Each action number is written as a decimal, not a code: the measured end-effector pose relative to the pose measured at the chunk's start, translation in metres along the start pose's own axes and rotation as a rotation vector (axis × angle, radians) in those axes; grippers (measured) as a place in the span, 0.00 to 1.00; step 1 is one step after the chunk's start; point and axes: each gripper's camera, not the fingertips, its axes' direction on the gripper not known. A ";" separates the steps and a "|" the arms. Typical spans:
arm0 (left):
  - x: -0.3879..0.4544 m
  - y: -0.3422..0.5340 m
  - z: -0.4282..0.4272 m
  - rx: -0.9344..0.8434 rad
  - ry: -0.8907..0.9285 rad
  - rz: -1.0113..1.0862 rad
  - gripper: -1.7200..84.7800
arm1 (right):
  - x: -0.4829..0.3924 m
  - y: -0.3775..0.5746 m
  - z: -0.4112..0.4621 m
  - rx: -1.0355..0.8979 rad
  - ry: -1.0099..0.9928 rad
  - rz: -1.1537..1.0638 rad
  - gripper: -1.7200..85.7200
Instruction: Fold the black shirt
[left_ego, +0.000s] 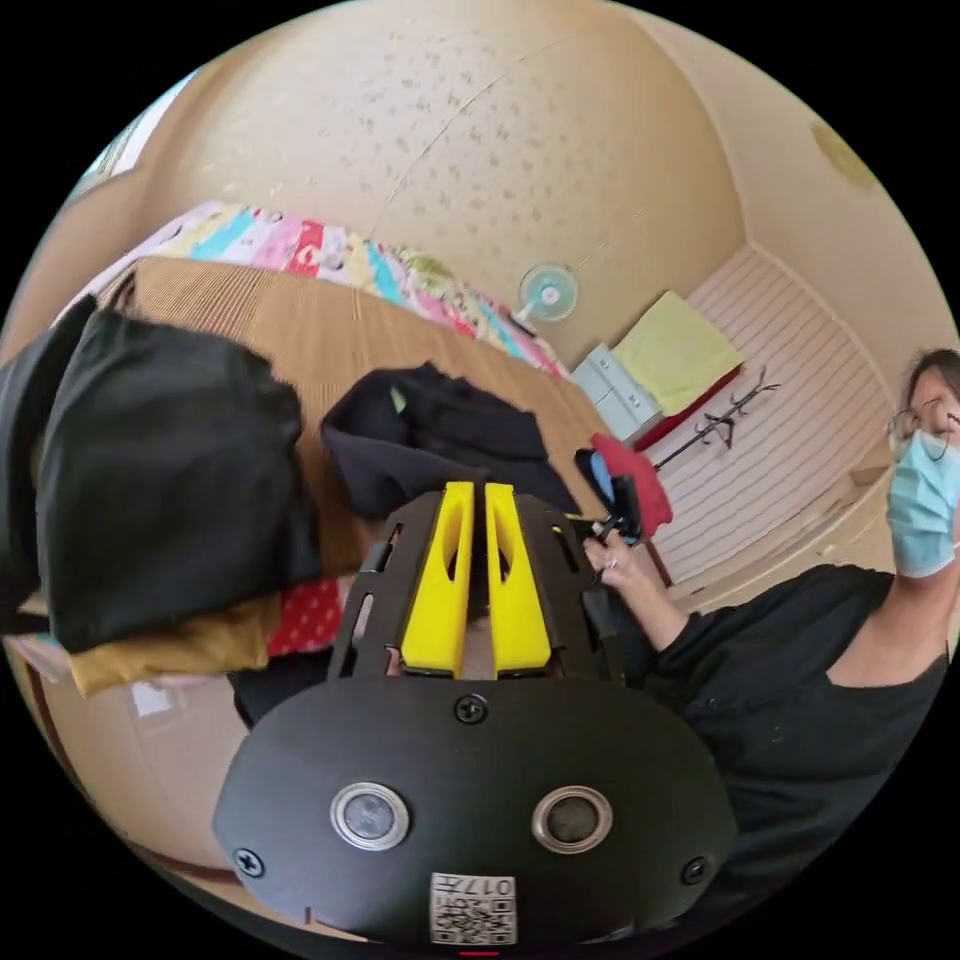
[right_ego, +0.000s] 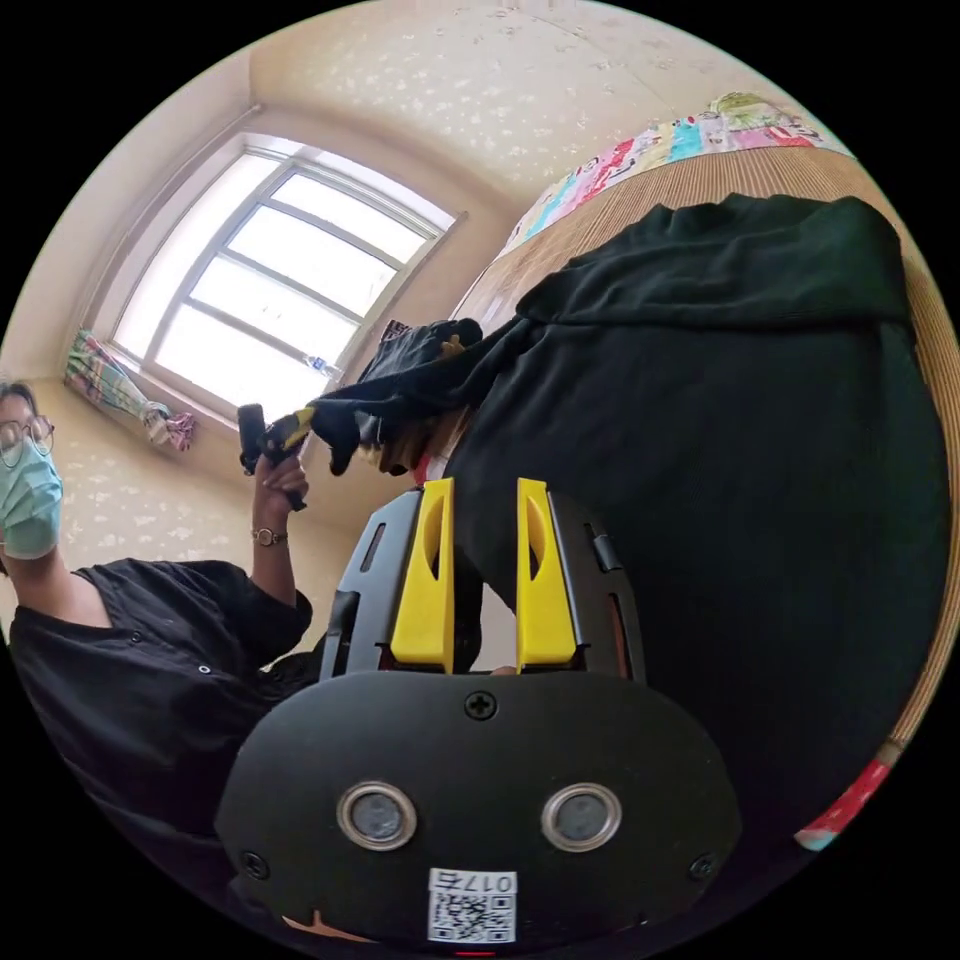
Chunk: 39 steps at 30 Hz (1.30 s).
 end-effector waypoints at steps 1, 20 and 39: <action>0.002 -0.009 0.011 -0.013 0.017 0.006 0.05 | 0.000 0.002 -0.003 0.009 0.015 0.000 0.13; -0.042 0.056 0.046 -0.049 -0.195 -0.257 0.15 | -0.034 -0.001 0.037 0.059 -0.051 0.027 0.21; -0.088 0.083 0.027 -0.065 -0.197 -0.320 0.14 | -0.029 -0.263 -0.175 0.254 -0.261 -0.495 0.05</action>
